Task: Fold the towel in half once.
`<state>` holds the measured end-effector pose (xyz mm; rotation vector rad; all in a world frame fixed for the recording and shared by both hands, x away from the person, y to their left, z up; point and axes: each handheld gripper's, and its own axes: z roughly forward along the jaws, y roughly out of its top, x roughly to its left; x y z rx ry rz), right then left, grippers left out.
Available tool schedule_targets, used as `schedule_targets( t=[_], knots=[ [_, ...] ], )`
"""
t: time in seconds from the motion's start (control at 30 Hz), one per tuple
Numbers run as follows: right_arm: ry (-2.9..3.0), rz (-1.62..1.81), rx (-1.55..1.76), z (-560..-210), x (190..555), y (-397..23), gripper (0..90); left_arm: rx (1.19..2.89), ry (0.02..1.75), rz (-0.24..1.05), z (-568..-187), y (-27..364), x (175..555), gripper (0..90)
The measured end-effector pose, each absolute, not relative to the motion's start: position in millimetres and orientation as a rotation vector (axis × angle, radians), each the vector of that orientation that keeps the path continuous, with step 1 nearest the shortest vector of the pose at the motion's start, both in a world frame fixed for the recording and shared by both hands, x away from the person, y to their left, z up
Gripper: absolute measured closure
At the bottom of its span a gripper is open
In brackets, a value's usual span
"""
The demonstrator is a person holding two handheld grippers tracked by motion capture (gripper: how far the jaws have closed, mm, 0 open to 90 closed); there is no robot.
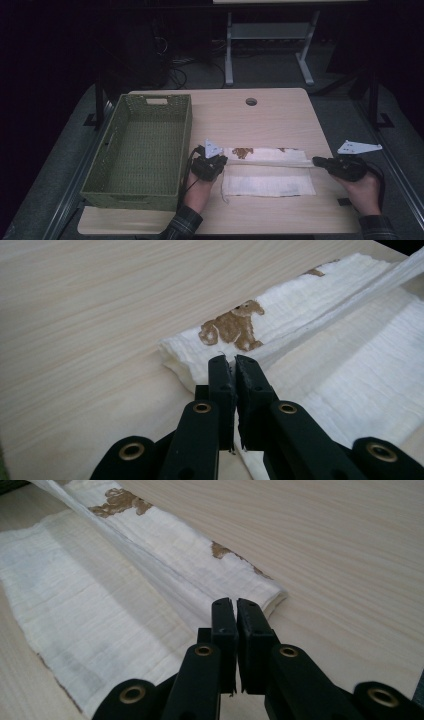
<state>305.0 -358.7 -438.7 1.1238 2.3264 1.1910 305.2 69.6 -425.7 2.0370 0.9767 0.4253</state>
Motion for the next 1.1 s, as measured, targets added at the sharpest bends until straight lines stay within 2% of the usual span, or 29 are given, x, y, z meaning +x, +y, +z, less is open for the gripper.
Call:
schedule_targets(
  t=[0.5,1.1],
  knots=[
    [2.352,1.191,1.093,-440.1,271.5,-361.5,86.6,2.079,0.941,0.41,-427.2,67.8,274.8,86.0],
    [2.421,1.157,1.079,-452.2,251.2,-358.6,86.6,2.133,0.936,0.374,-435.4,69.3,254.3,86.0]
  ],
)
